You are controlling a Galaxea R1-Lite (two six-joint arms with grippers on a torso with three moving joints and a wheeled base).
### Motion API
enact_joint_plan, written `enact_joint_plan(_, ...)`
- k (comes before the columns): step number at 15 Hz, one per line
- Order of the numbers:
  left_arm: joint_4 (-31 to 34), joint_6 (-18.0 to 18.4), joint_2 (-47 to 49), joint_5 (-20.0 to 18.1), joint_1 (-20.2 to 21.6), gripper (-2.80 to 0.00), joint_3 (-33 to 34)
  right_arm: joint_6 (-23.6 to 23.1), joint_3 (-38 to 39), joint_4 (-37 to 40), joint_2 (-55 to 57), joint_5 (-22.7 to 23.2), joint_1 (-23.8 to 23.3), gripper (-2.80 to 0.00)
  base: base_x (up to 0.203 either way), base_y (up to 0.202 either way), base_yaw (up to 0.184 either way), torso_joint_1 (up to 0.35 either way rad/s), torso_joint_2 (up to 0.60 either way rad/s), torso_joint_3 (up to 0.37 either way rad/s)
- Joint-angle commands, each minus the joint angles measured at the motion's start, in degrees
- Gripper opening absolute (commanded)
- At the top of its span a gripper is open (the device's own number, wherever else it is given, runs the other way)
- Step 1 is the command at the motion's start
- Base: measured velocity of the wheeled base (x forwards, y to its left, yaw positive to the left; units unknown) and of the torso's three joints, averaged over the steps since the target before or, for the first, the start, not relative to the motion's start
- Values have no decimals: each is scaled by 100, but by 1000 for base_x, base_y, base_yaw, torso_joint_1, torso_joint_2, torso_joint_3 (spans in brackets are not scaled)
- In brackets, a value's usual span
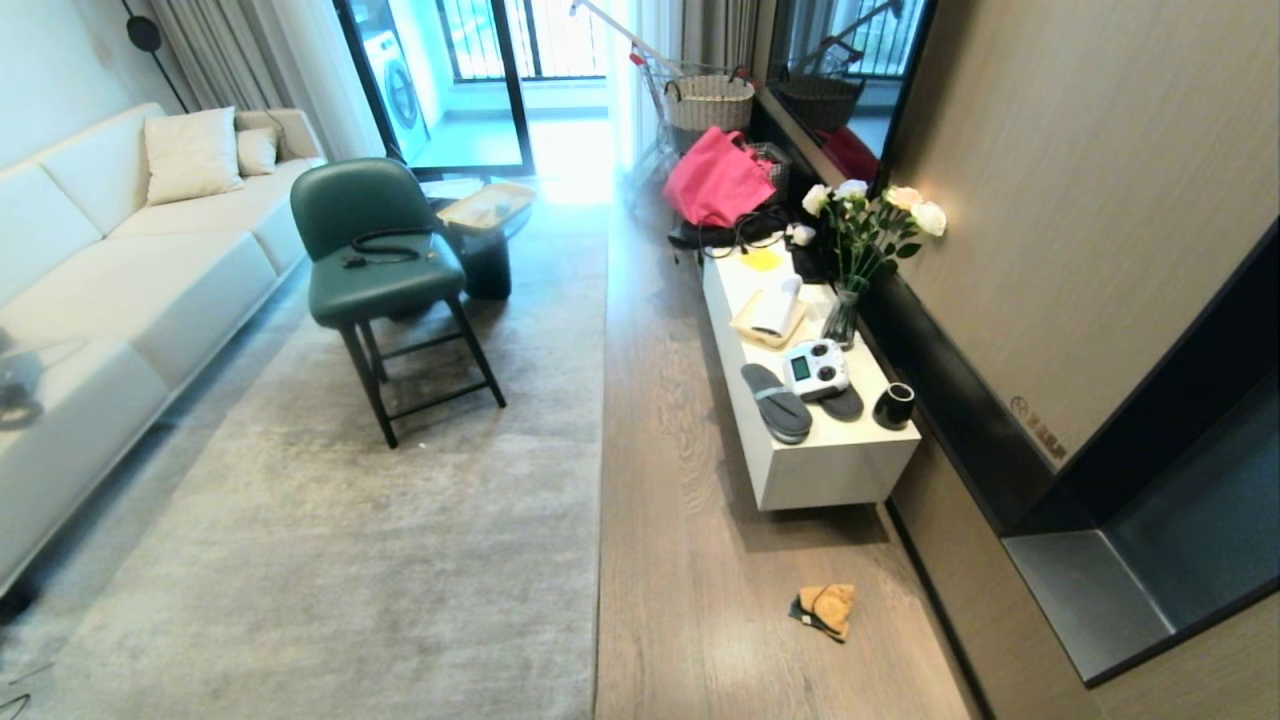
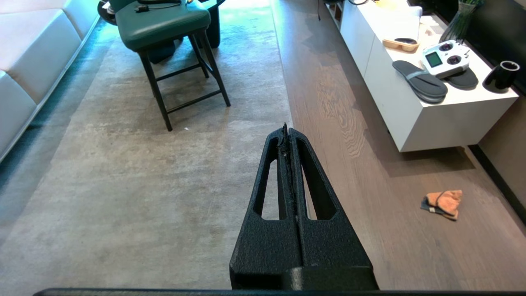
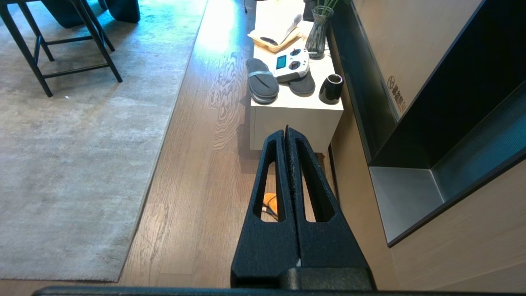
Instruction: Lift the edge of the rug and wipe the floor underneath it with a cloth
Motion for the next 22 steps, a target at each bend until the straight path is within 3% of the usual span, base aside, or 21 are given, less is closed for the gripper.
enact_joint_plan(1, 8, -2, 0, -2, -1, -280, 0, -5, 0, 2, 7, 3, 2, -280, 0, 0, 0, 0, 0, 0)
enact_joint_plan(22, -1, -2, 0, -2, -1, -280, 0, 30, 0, 2, 7, -6, 2, -280, 0, 0, 0, 0, 0, 0)
